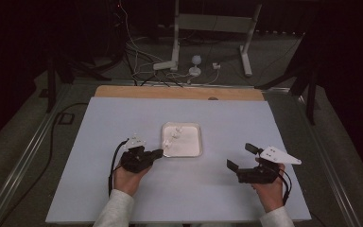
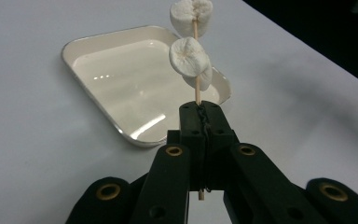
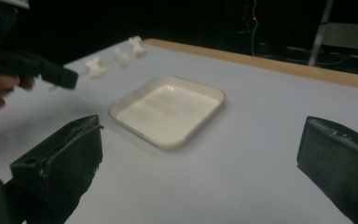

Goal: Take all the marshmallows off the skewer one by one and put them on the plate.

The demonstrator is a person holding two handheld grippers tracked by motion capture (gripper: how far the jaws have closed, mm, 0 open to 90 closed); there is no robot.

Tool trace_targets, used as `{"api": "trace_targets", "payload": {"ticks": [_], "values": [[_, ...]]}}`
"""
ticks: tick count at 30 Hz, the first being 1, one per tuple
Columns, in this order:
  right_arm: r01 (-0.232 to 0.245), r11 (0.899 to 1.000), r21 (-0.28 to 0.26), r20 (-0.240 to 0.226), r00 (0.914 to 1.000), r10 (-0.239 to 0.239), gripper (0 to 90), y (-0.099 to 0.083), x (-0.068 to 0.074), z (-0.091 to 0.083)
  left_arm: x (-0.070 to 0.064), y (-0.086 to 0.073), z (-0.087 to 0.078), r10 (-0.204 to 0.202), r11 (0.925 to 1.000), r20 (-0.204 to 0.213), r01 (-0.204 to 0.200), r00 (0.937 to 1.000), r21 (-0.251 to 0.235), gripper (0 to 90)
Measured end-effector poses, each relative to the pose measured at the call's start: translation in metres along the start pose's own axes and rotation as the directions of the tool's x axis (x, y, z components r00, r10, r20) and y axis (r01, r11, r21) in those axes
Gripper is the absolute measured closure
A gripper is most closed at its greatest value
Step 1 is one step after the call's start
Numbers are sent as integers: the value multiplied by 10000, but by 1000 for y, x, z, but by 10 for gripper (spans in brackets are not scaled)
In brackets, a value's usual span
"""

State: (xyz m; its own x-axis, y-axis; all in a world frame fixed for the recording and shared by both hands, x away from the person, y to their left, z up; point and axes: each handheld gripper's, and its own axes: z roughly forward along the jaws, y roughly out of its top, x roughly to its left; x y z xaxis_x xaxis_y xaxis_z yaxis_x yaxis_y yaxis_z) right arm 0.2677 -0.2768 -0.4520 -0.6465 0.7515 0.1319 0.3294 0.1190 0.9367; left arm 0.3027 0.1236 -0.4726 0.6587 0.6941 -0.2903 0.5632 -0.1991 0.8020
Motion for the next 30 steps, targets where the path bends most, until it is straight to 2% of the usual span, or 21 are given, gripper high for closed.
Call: {"api": "trace_targets", "payload": {"ticks": [3, 7, 13, 20, 23, 24, 27, 28, 30], "values": [[-70, 9999, 73, -97, 9999, 70, 0, 11, -1, 10, -3, 2, -1, 297, 9995, 177, -295, 9994, -85, 900], [-448, 9989, 150, -466, 9979, 454, 0, 23, -2, 25, -8, 4, -2, 665, 9977, 391, -658, 9970, -191, 900], [-886, 9937, 684, -980, 9906, 951, 1, 33, -1, 51, -10, 3, -2, 826, 9965, 536, -816, 9951, -207, 900], [-980, 9892, 1090, -1375, 9841, 1126, 108, 42, 7, 74, -12, 3, -1, 956, 9953, 629, -945, 9934, -204, 900], [-1228, 9861, 1119, -1629, 9767, 1401, 270, 49, 10, 86, -13, 3, 0, 1029, 9946, 702, -1015, 9922, -240, 900], [-1228, 9861, 1119, -1629, 9767, 1401, 270, 49, 10, 86, -13, 3, 0, 1079, 9940, 720, -1065, 9915, -229, 900], [-1553, 9803, 1218, -2023, 9631, 1777, 402, 51, 11, 95, -16, 4, 0, 1240, 9922, 839, -1223, 9887, -254, 900], [-1643, 9765, 1394, -2172, 9570, 1920, 461, 51, 12, 102, -16, 4, 0, 1295, 9915, 880, -1276, 9877, -267, 900], [-1691, 9722, 1617, -2261, 9526, 2033, 502, 51, 14, 108, -18, 4, 0, 1350, 9906, 1093, -1317, 9848, -368, 900]]}}
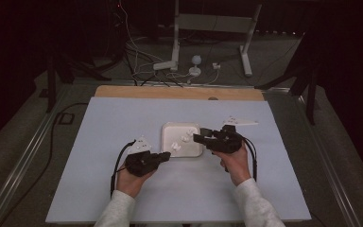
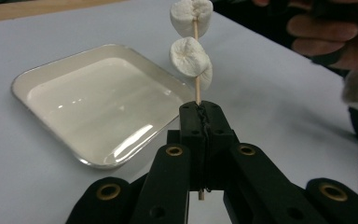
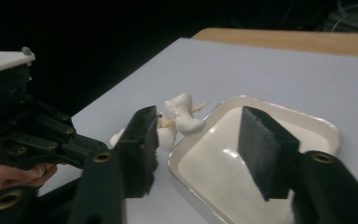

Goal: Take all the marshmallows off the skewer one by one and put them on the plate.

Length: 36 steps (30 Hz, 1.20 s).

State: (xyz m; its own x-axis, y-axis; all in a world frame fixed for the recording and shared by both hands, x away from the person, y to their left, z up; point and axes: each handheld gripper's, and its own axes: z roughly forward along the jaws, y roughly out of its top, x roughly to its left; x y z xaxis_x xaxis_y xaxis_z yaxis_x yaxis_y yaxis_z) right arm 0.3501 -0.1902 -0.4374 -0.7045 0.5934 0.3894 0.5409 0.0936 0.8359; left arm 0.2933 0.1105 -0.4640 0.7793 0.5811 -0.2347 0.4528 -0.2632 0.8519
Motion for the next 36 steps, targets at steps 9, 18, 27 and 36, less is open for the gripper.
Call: {"api": "trace_targets", "payload": {"ticks": [9, 18, 27, 36], "values": [[-771, 9969, 153, -812, 9936, 781, 580, -2, -1, 12, 1, 0, -4, 36, 9994, 324, -24, 9995, -351, 900], [-1769, 9836, 341, -2298, 9564, 1800, 669, -1, -9, 12, 2, -3, -1, 382, 9991, 686, -366, 9969, -236, 900], [-1990, 9788, 493, -2202, 9537, 2050, 803, 0, -12, 10, 3, -4, -1, 585, 9981, 635, -570, 9963, -245, 900], [-2340, 9691, -781, -1581, 9627, 2197, 823, 7, -20, -7, 8, -8, -6, 657, 9978, 114, -658, 9978, 124, 900]]}}
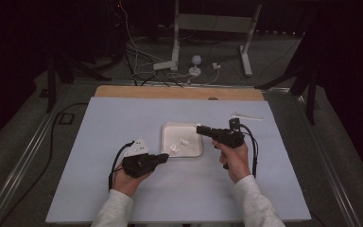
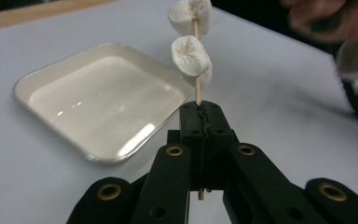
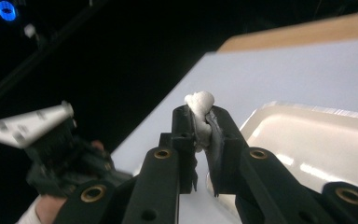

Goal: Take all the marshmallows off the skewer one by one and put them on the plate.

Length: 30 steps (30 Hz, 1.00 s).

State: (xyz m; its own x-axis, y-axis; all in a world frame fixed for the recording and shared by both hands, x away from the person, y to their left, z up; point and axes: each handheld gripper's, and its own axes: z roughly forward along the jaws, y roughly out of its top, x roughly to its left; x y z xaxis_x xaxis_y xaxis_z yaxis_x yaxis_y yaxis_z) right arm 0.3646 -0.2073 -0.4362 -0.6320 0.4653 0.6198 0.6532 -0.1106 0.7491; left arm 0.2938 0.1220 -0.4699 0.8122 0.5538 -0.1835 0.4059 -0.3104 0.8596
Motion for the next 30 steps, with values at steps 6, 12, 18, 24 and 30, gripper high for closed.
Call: {"api": "trace_targets", "payload": {"ticks": [6, 12, 18, 24, 30], "values": [[634, 9973, 381, 539, 9964, -654, 815, 3, 1, -6, 5, 0, -2, -437, 9987, -138, 433, 9989, -257, 900], [1071, 9897, 948, 1250, 9850, -1185, 806, -2, 1, 6, 7, 0, -3, -713, 9969, -326, 701, 9969, -362, 900], [1345, 9769, 1661, 1966, 9663, -1664, 799, -9, -2, 25, 9, -1, -4, -859, 9956, -458, 840, 9952, -421, 900], [1244, 9622, 2423, 2618, 9466, -1883, 680, -17, -13, 47, 10, -2, -3, -958, 9948, -527, 939, 9940, -392, 900], [1169, 9621, 2462, 2978, 9355, -1899, 393, -19, -14, 53, 11, -3, -3, -1044, 9940, -576, 1023, 9929, -386, 900]]}}
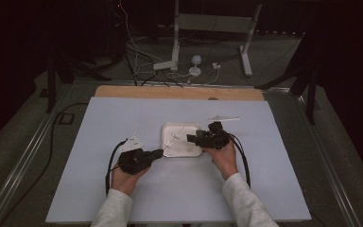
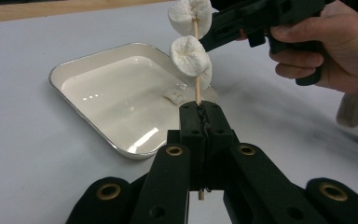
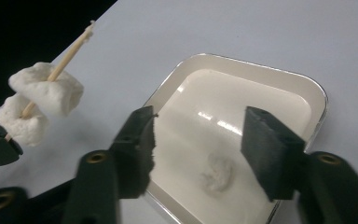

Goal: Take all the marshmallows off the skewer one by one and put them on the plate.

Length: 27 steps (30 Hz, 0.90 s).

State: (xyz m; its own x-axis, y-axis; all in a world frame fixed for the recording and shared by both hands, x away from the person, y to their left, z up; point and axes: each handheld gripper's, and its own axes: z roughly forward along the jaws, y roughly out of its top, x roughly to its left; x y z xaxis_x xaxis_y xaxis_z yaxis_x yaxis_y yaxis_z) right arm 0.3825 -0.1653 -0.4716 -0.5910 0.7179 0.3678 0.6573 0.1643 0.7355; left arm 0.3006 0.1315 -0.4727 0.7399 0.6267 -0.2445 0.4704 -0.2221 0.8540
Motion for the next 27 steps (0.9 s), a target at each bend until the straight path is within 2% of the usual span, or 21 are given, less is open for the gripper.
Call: {"api": "trace_targets", "payload": {"ticks": [1, 4, 7, 9, 10, 11, 16, 18, 22, 25, 27], "values": [[13, 10000, -60, 4, 10000, -13, 371, 0, 1, -1, 1, 0, 0, -21, 10000, -39, 21, 10000, -20, 900], [34, 9995, -302, -455, 9990, -48, 321, 1, 4, -7, 1, 0, 0, -38, 10000, -52, 37, 10000, -28, 900], [99, 9990, -430, -726, 9973, -130, 312, 3, 7, -11, 1, 0, 0, -31, 10000, -41, 31, 10000, -35, 900], [205, 9983, -550, -1128, 9933, -266, 302, 4, 12, -14, 0, 0, 0, -36, 10000, -34, 36, 10000, -18, 900], [205, 9983, -550, -1128, 9933, -266, 302, 4, 12, -14, 0, 0, 1, -39, 10000, -36, 39, 10000, -18, 900], [170, 9981, -596, -1413, 9896, -253, 296, 4, 15, -14, 0, 0, 1, -41, 10000, -40, 41, 10000, -15, 900], [124, 9983, -567, -1787, 9836, -224, 296, 3, 20, -13, 0, 0, 1, -46, 10000, -29, 46, 10000, -43, 900], [98, 9985, -537, -2052, 9785, -206, 301, 3, 24, -11, 0, 0, 1, -49, 10000, -10, 49, 10000, -55, 900], [114, 9987, -490, -2218, 9748, -220, 322, 3, 28, -8, -1, 0, 1, -16, 9999, 55, 17, 10000, -109, 900], [-81, 9991, -414, -2566, 9665, -28, 375, 2, 31, -3, -3, 0, 1, 28, 9998, 170, -25, 9999, -187, 900], [-332, 9988, -361, -2870, 9577, 214, 410, 2, 32, -1, -4, 1, 1, 76, 9997, 223, -71, 9997, -219, 900]]}}
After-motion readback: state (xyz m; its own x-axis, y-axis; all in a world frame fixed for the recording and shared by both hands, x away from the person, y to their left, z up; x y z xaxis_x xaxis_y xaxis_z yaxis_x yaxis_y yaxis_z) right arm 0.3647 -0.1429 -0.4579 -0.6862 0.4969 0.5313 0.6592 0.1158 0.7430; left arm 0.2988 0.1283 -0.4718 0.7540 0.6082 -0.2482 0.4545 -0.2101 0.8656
